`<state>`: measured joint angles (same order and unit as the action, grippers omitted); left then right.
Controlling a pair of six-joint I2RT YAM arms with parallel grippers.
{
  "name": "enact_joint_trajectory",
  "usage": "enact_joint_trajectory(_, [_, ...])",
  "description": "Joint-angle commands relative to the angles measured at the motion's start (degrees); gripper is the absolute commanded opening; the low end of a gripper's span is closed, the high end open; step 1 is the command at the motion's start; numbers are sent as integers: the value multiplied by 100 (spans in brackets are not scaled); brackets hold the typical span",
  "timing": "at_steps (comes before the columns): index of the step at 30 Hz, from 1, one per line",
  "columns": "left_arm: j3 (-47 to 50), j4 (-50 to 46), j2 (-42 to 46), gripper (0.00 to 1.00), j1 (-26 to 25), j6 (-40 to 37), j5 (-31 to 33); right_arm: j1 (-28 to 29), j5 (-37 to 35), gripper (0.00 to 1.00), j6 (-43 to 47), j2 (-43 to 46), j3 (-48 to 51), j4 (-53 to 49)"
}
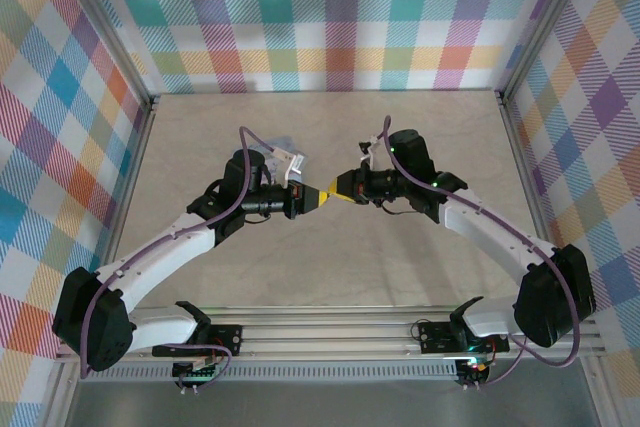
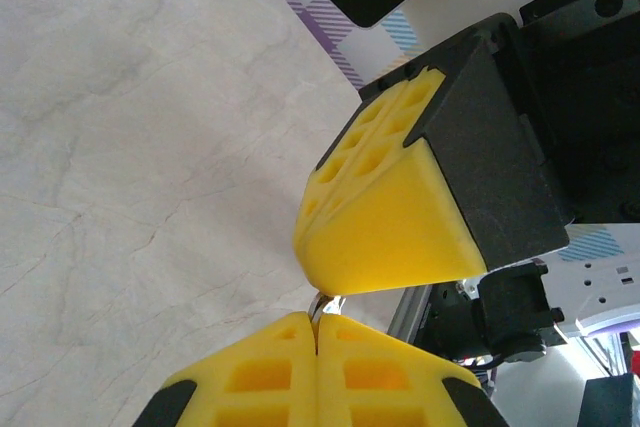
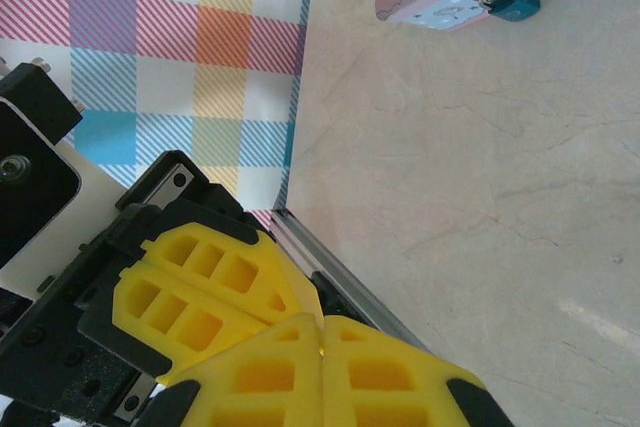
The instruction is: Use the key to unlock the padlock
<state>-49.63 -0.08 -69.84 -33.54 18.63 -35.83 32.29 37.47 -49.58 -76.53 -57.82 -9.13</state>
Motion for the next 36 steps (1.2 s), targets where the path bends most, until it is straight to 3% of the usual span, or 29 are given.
enact_joint_trajectory(1, [24, 125, 159, 1, 33, -39, -46, 40, -105, 0, 431, -55, -184, -200])
enact_joint_trajectory(2, [32, 86, 183, 7, 32, -44, -42, 41, -97, 0, 595, -40, -222, -220])
enact_joint_trajectory(5, [55, -3, 303, 39, 74, -36, 31, 40, -82, 0, 1312, -35, -448, -496])
enact_joint_trajectory(8, [111, 63, 366, 50, 220, 59, -237, 40, -88, 0, 2246, -138, -978, -1348])
enact_joint_trajectory(11, [124, 251, 257, 47, 321, 179, -779, 40, 2, 0, 2993, -344, -1515, -2151])
enact_joint_trajectory(16, [124, 611, 40, 40, 322, 347, -1259, 40, 404, 0, 3569, -585, -1936, -2659])
enact_joint_trajectory(33, [-76, 716, -318, 28, 322, 330, -1652, 40, 573, 0, 4547, -841, -2400, -3403])
enact_joint_trajectory(36, [-84, 711, -348, 20, 322, 333, -1716, 40, 610, 0, 4580, -871, -2433, -3432])
